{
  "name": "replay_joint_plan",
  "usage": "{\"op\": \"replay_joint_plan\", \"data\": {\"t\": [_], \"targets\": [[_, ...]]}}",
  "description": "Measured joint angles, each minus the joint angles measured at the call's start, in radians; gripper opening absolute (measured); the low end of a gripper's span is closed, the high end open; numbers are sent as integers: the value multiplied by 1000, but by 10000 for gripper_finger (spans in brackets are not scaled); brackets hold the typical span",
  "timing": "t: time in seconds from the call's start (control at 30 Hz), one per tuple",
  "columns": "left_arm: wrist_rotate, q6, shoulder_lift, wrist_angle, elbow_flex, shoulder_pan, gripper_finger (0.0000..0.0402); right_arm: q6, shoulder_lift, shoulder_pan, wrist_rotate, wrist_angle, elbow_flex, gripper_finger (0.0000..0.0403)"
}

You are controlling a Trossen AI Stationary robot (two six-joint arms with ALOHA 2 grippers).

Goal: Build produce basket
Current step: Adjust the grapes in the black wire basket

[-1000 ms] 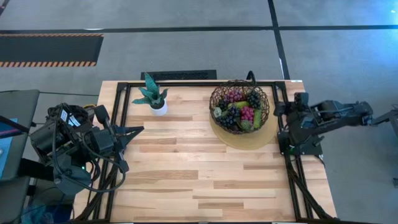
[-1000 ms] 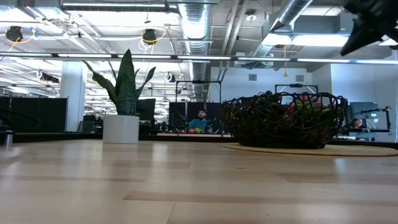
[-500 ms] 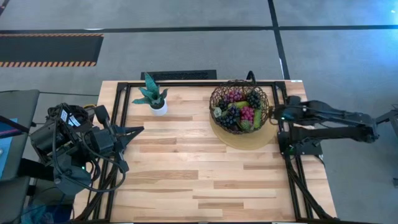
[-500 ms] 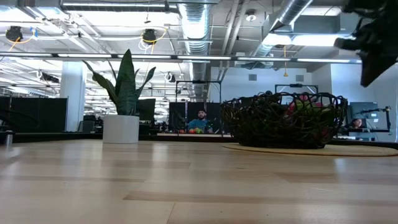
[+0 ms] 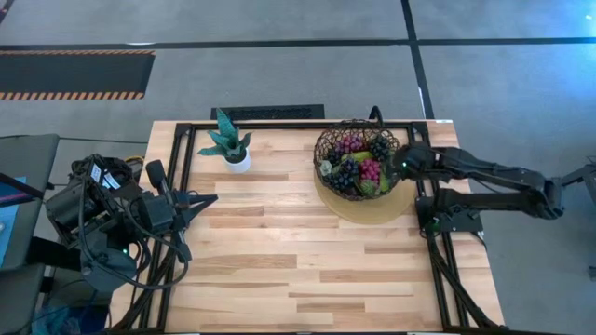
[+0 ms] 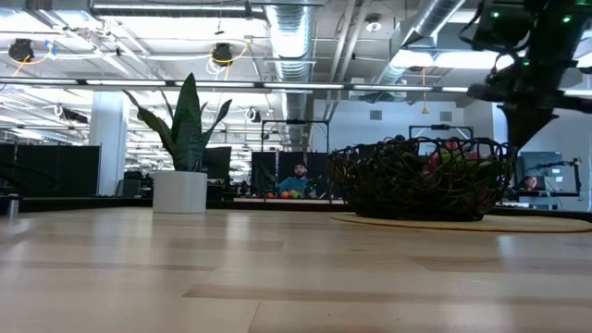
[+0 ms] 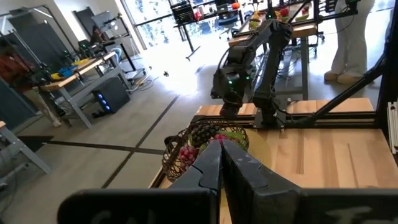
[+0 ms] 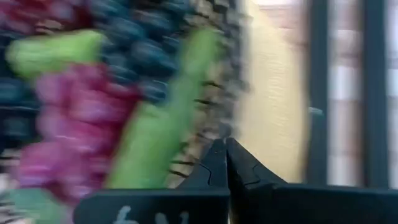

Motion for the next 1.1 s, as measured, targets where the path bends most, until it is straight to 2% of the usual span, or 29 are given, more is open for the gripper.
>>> {"op": "replay_joint_plan", "data": {"t": [0.27, 0.37, 0.63, 0.8, 0.93, 1.1], "targets": [[-1, 9, 0, 0, 0, 0, 0, -205, 17, -23, -235, 532, 1, 0], [-1, 10, 0, 0, 0, 0, 0, -228, 60, -23, -287, 647, 1, 0], [-1, 11, 0, 0, 0, 0, 0, -242, 271, -19, -366, 636, 1, 0], [-1, 11, 0, 0, 0, 0, 0, -262, 404, 3, -474, 705, 1, 0], [-1, 12, 0, 0, 0, 0, 0, -265, 476, 45, -576, 767, 1, 0], [-1, 12, 0, 0, 0, 0, 0, -250, 516, 118, -598, 780, 6, 0]]}}
